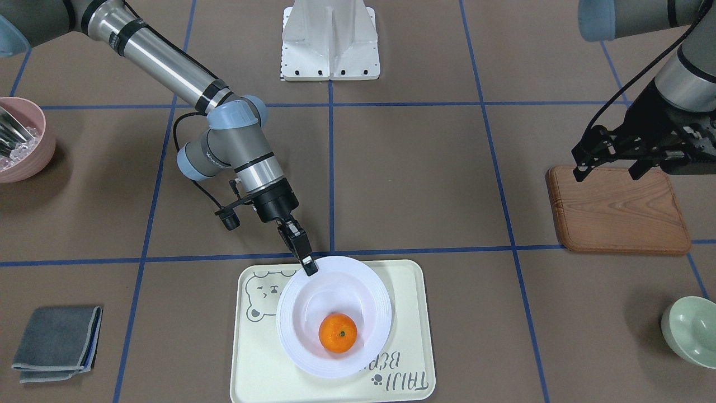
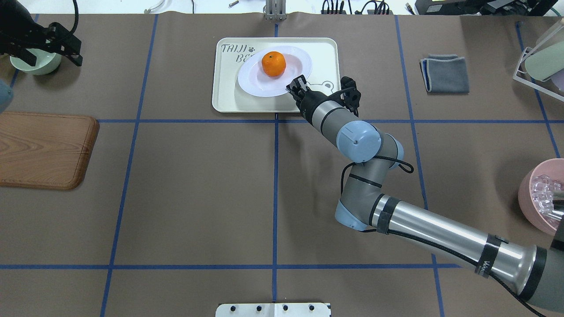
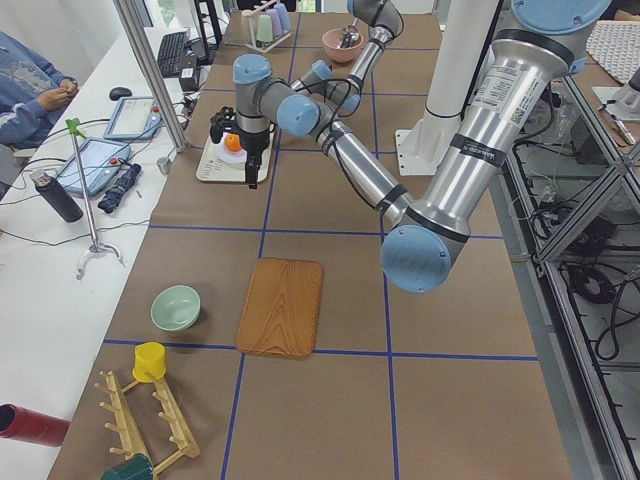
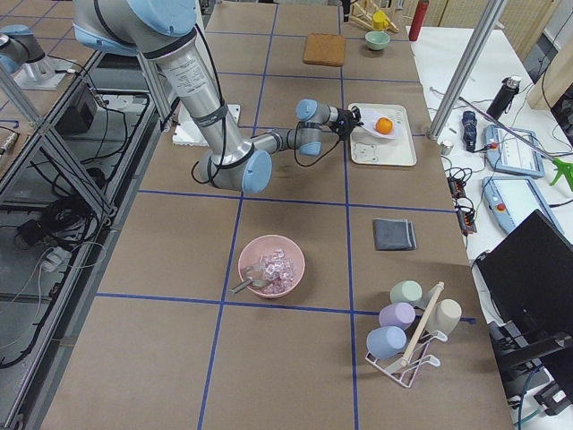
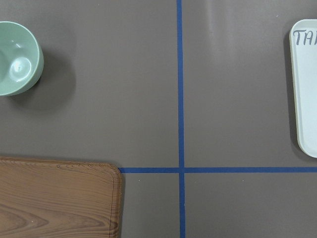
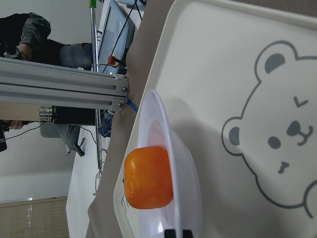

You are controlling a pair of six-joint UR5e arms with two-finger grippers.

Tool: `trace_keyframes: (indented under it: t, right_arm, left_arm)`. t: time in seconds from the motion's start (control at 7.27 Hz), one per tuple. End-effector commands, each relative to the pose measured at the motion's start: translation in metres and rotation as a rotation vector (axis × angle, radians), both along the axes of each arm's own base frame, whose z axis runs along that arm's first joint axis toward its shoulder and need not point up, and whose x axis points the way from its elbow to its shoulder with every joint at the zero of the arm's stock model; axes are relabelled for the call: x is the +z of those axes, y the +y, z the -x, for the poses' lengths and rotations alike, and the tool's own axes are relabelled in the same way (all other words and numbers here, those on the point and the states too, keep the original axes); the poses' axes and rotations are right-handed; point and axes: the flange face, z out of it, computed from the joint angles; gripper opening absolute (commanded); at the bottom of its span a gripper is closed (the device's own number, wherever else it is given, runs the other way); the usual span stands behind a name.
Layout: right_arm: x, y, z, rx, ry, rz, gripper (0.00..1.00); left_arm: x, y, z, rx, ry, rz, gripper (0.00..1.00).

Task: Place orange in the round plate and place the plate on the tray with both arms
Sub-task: 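Open the right gripper and release the plate on the tray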

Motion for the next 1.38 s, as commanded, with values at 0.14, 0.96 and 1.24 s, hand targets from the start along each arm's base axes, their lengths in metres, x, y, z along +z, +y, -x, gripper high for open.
trace_keyframes:
  t: [0.14,0.96,1.24]
  right_arm:
    - [0.002,0.004,-0.005,-0.002,-0.006,-0.005,1.00]
    - [0.029,0.114,-0.097,-0.147,-0.007,-0.128,1.00]
    - [0.052,0.118,-0.148,-0.243,0.217,-0.339,1.00]
  left_arm:
    - [0.002,-0.003,0.004,0.006,-0.008,-0.011,0.98]
    - [0.001,-0.004,0.004,0.006,-0.008,-0.011,0.98]
    - [0.002,-0.005,0.006,0.004,-0.012,-0.016,0.98]
